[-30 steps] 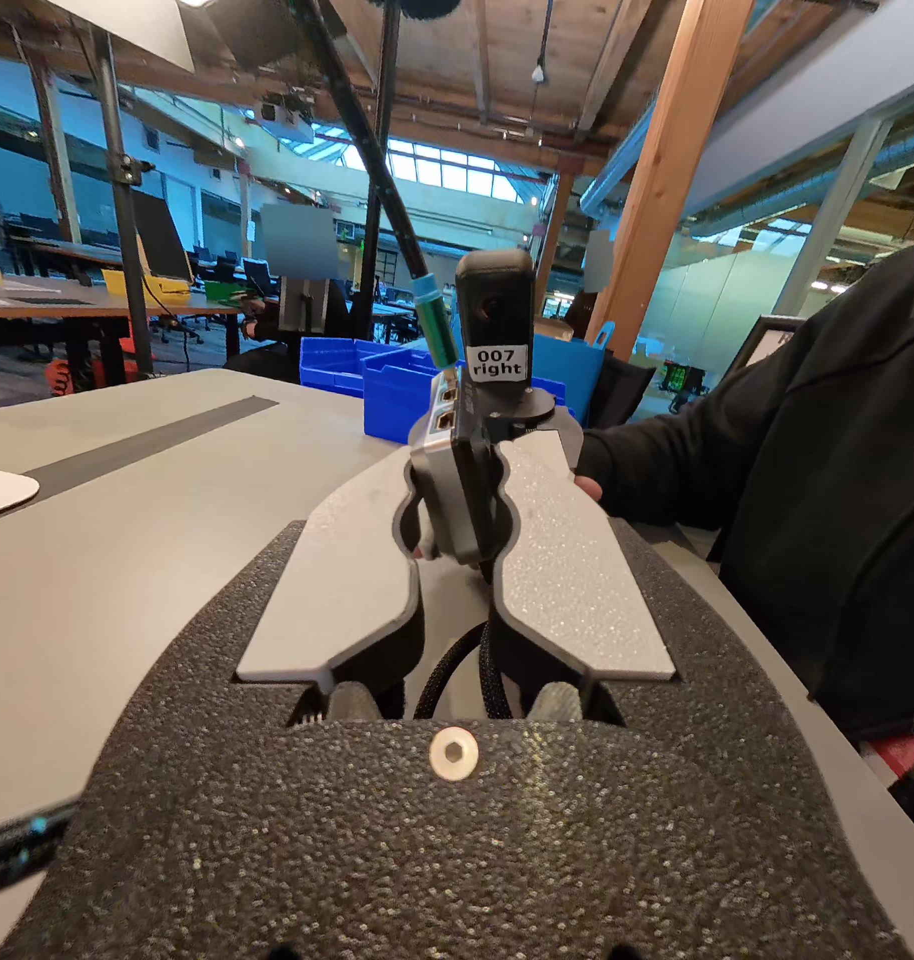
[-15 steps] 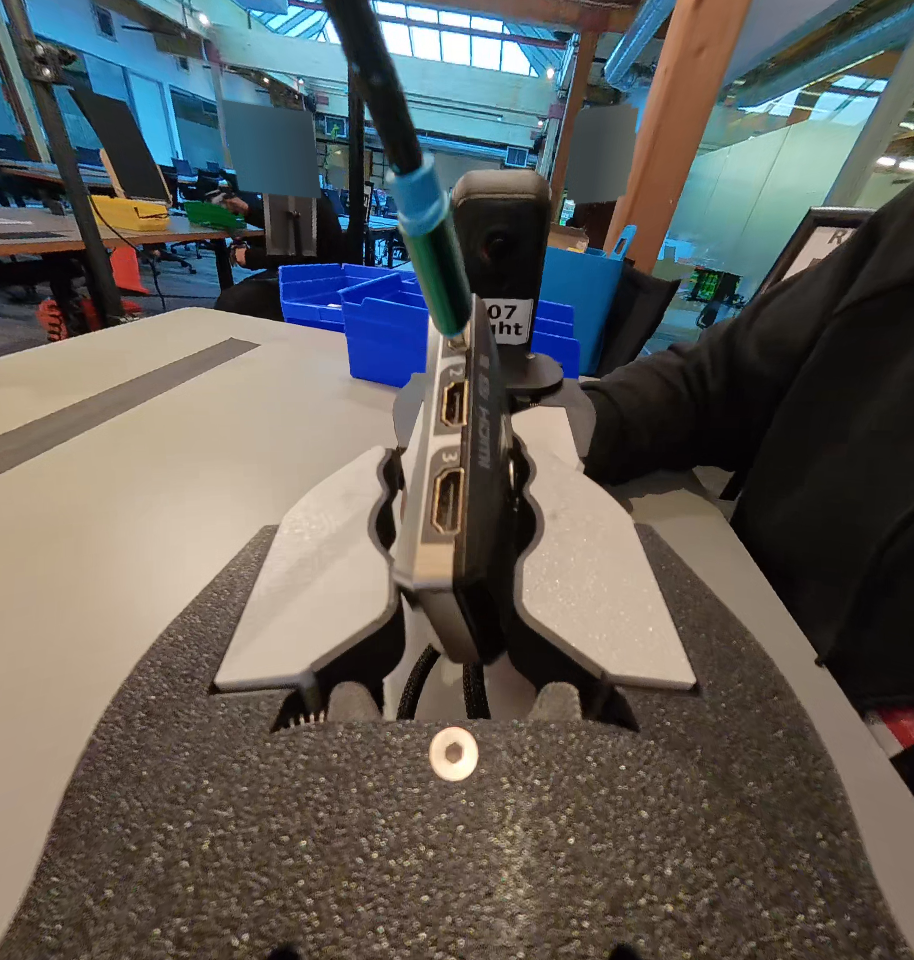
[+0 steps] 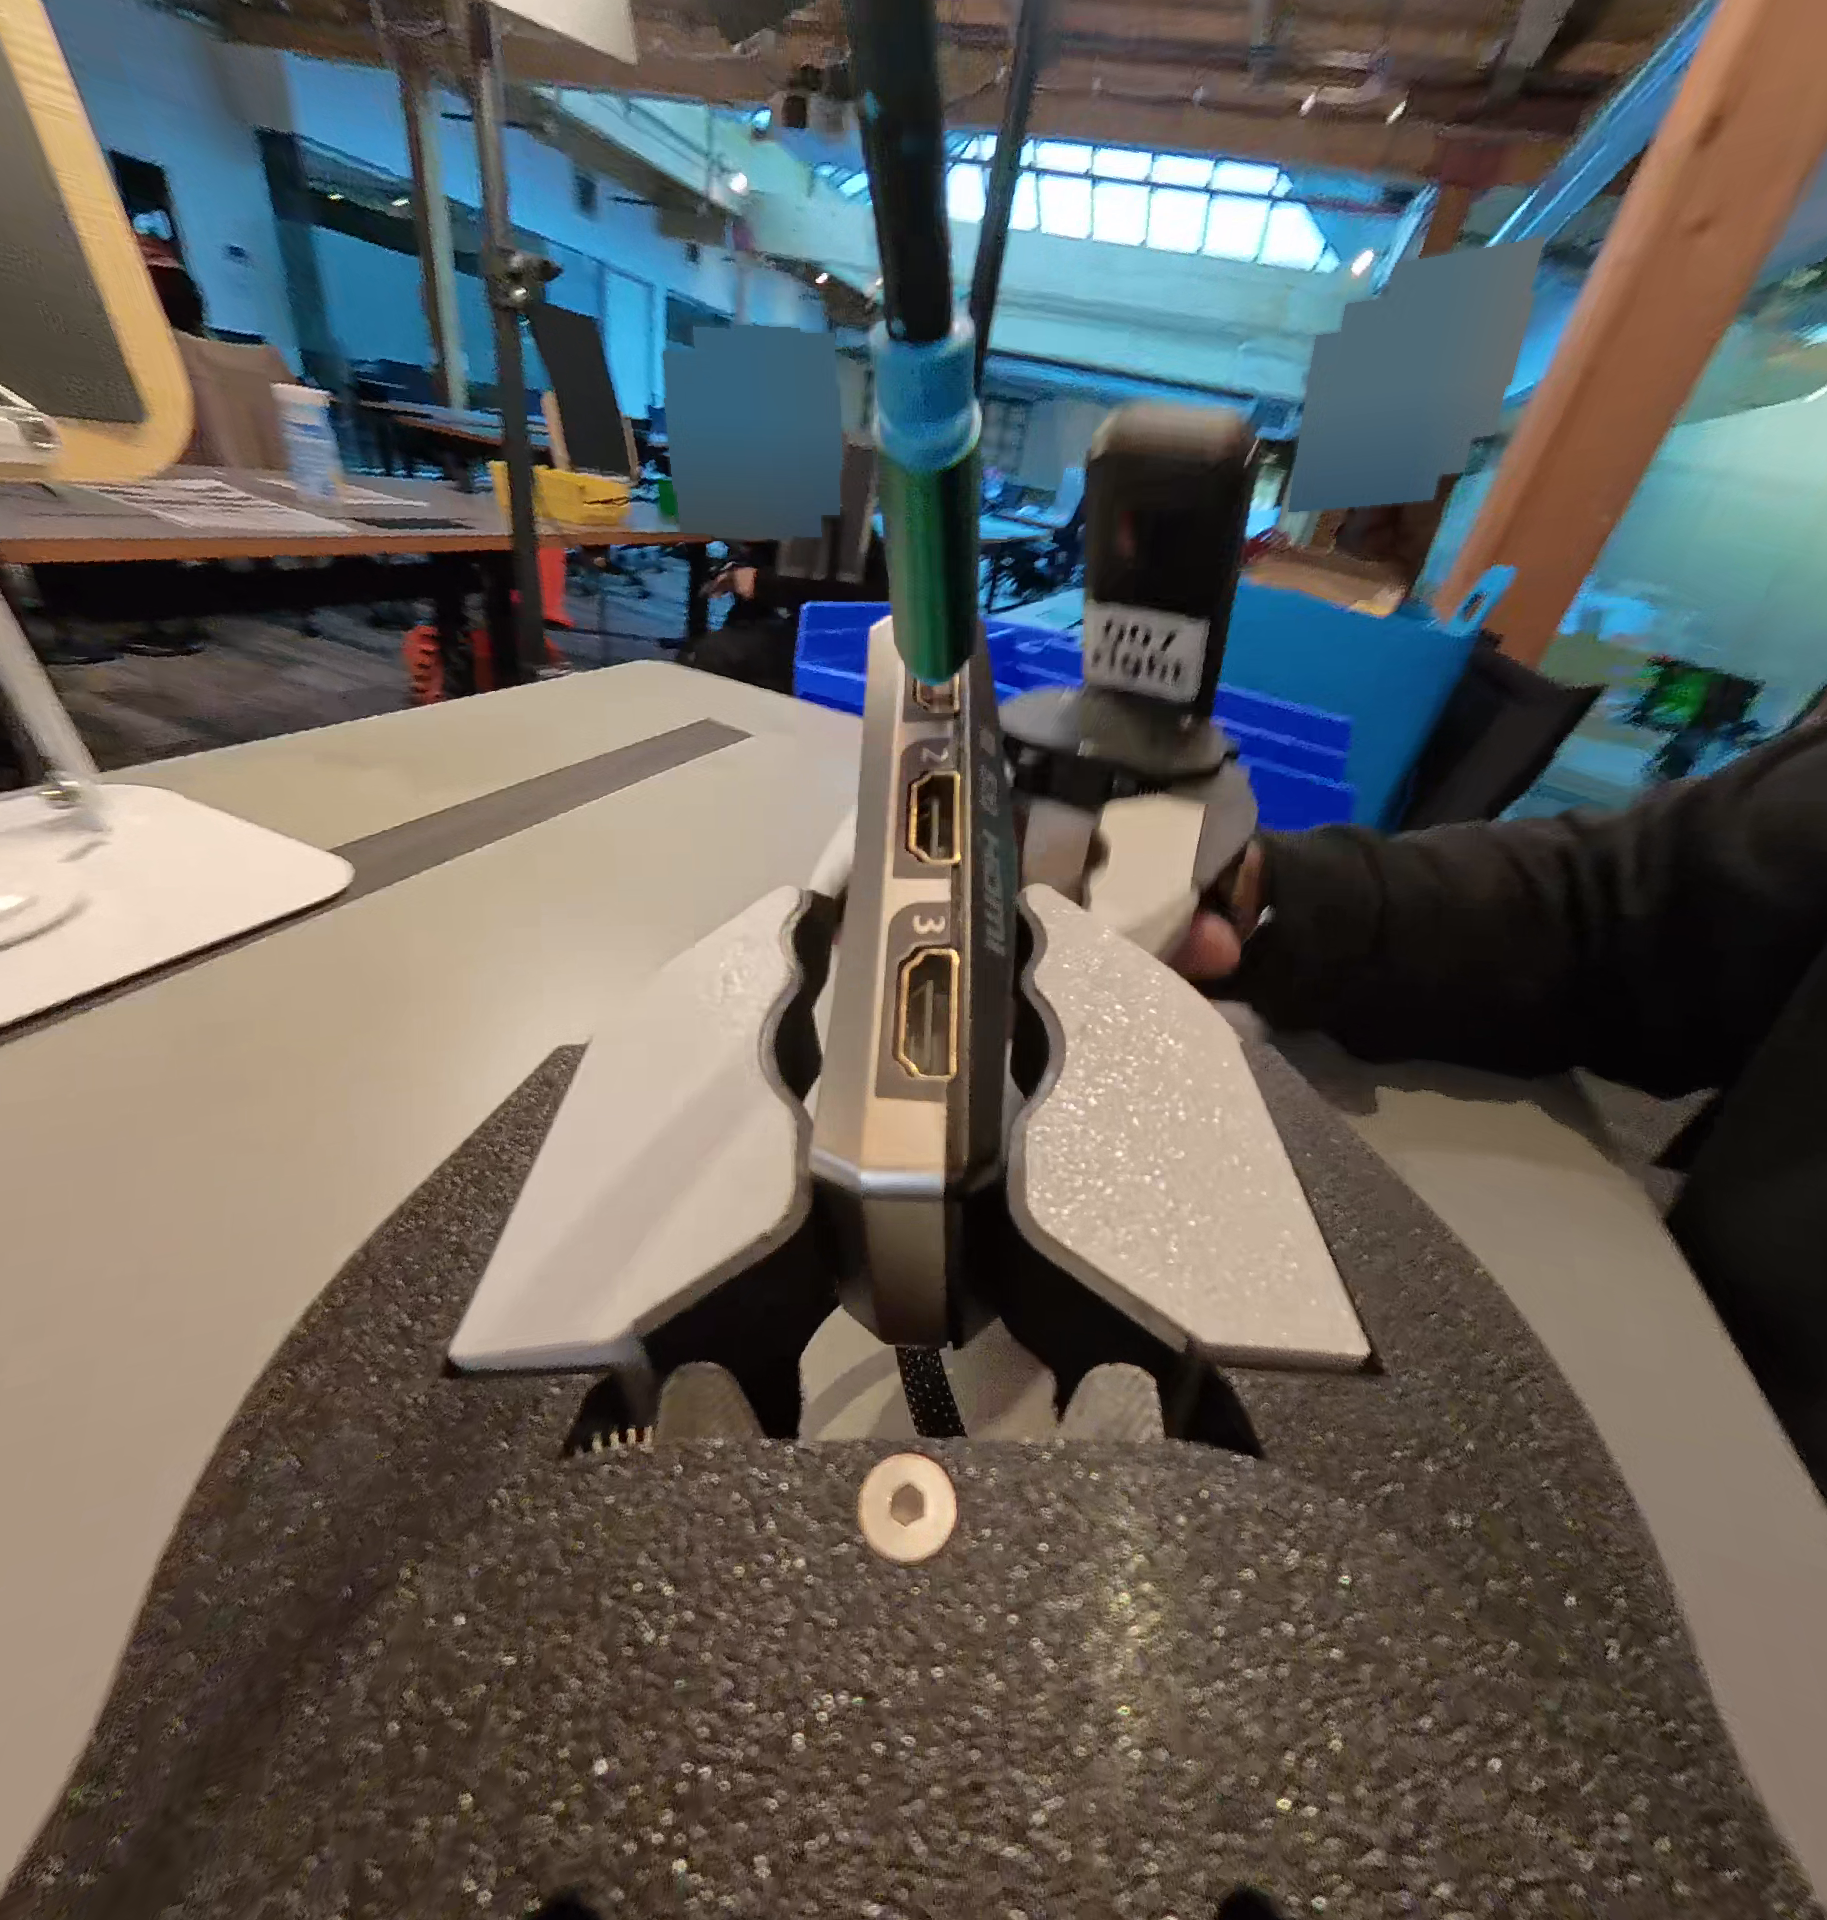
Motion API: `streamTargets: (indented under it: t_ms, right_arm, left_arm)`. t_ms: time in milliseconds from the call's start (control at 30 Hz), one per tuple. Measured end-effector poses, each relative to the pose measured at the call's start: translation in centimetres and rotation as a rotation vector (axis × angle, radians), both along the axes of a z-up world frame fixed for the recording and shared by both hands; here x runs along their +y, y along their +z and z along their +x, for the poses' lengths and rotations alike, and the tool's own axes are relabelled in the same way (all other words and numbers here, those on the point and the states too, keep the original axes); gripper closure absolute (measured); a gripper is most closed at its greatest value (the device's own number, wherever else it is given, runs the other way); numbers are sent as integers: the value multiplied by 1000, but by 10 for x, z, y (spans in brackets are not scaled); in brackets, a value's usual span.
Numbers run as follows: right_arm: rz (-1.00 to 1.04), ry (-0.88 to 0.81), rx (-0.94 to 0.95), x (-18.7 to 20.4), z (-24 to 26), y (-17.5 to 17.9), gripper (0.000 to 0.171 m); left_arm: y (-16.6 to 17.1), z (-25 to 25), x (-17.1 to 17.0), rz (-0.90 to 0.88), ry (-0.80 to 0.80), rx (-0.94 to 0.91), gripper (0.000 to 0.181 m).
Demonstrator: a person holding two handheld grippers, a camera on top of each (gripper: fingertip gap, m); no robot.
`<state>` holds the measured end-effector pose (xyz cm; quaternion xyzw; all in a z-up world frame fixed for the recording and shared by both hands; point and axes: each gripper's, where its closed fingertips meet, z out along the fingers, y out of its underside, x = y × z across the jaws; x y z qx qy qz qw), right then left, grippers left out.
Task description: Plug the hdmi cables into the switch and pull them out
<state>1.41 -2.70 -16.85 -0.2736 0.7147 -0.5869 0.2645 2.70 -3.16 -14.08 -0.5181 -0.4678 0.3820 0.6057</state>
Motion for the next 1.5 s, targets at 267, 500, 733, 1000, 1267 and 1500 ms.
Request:
streamTargets:
  t_ms: [267, 500, 733, 1000, 1267, 1500]
  right_arm:
    - [-118, 92, 38, -3, 15, 99, 120]
    - [33, 94, 116, -21, 37, 89, 134]
    - [180, 169, 42, -17, 36, 74, 160]
    - [220, 222, -61, -18, 40, 62, 161]
    - [211, 204, -93, -20, 41, 52, 161]
    - [122, 115, -131, -24, 31, 59, 133]
  left_arm:
    - [-14, 0, 8, -68, -23, -166, 147]
    - [-20, 2, 24, -93, -101, -223, 147]
    - [-7, 7, 19, -29, -114, -153, 147]
    - [4, 17, 11, 11, -131, -109, 148]
    - [10, 20, 3, -2, -105, -79, 148]
    - [35, 26, -22, 181, -39, 137, 149]
